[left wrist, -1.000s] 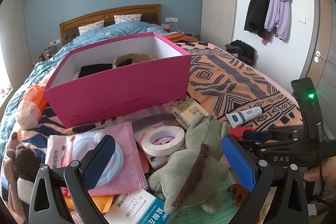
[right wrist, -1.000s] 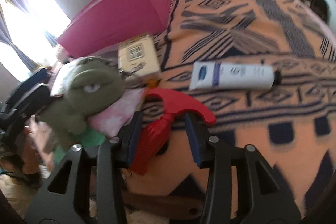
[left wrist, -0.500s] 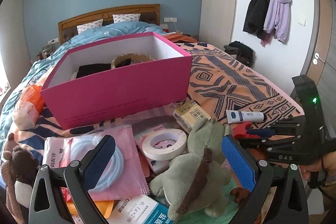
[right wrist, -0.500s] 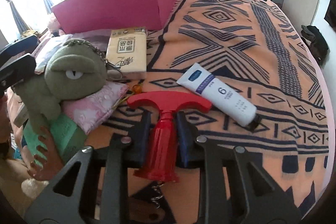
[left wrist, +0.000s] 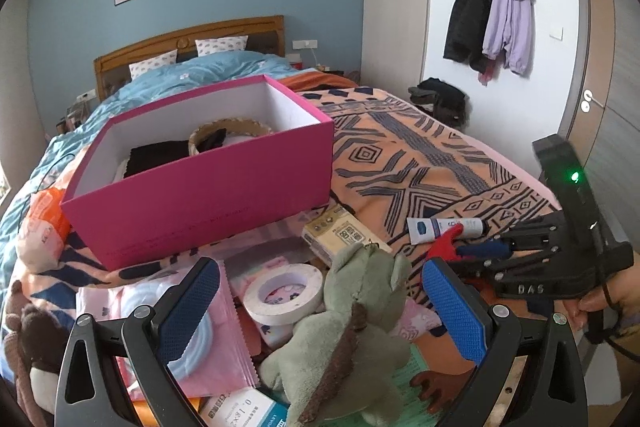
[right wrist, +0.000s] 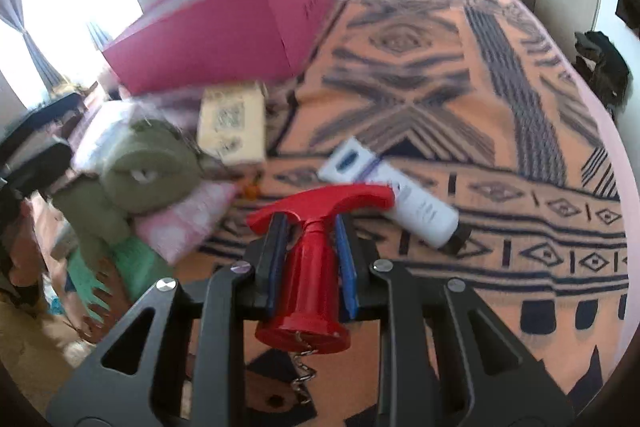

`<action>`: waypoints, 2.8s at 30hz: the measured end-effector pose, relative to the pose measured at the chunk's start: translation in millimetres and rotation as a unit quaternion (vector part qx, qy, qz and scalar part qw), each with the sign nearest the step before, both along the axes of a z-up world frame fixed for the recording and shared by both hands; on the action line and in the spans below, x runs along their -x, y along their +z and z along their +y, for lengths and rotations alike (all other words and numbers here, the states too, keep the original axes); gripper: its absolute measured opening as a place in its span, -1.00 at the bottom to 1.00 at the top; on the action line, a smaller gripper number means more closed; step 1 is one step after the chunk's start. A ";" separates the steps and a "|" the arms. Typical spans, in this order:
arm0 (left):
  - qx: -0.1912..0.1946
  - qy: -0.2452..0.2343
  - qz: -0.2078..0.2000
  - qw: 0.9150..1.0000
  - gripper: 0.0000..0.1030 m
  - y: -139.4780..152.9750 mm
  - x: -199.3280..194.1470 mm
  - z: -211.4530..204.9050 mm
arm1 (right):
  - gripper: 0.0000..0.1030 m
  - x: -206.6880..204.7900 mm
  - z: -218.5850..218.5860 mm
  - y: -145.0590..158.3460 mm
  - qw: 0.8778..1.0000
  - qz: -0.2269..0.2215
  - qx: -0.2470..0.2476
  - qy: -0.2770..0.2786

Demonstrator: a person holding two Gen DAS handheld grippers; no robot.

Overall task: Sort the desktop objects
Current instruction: 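Carry the corkscrew into the pink box and open the right gripper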

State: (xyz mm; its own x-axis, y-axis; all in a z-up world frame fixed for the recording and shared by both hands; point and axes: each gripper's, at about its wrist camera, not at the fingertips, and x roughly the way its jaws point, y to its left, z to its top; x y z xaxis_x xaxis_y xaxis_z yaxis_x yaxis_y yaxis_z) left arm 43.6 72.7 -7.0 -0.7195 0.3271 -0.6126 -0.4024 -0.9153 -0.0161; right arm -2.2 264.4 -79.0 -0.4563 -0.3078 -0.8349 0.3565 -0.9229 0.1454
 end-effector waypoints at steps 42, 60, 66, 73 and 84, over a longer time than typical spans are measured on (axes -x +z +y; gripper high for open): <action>-0.039 -0.066 0.001 0.997 0.99 24.9 50.1 4.1 | -0.64 34.0 -44.2 94.8 0.976 0.121 0.153 0.094; -0.060 -0.053 -0.027 0.996 -0.15 30.3 99.9 -7.0 | -0.64 69.8 -64.8 122.6 0.964 0.132 0.198 0.119; -0.069 -0.041 -0.029 0.996 -0.23 34.4 114.4 -15.7 | -0.64 81.0 -74.3 127.8 0.962 0.135 0.202 0.126; -0.057 -0.037 -0.019 0.998 -0.32 39.8 124.1 -19.0 | -0.64 97.2 -80.1 135.1 0.959 0.138 0.212 0.127; -0.046 -0.046 0.000 0.998 -0.37 44.8 133.8 -19.0 | -0.79 116.3 -99.7 134.9 0.958 0.122 0.216 0.147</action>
State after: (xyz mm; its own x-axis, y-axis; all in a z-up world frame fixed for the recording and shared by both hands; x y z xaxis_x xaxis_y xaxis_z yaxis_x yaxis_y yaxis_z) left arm -90.2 53.7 37.8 -0.6833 0.4467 -0.5776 -0.4852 -0.8689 -0.0980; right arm -118.5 164.8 56.0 -0.4622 -0.7453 -0.4806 0.6628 -0.6504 0.3712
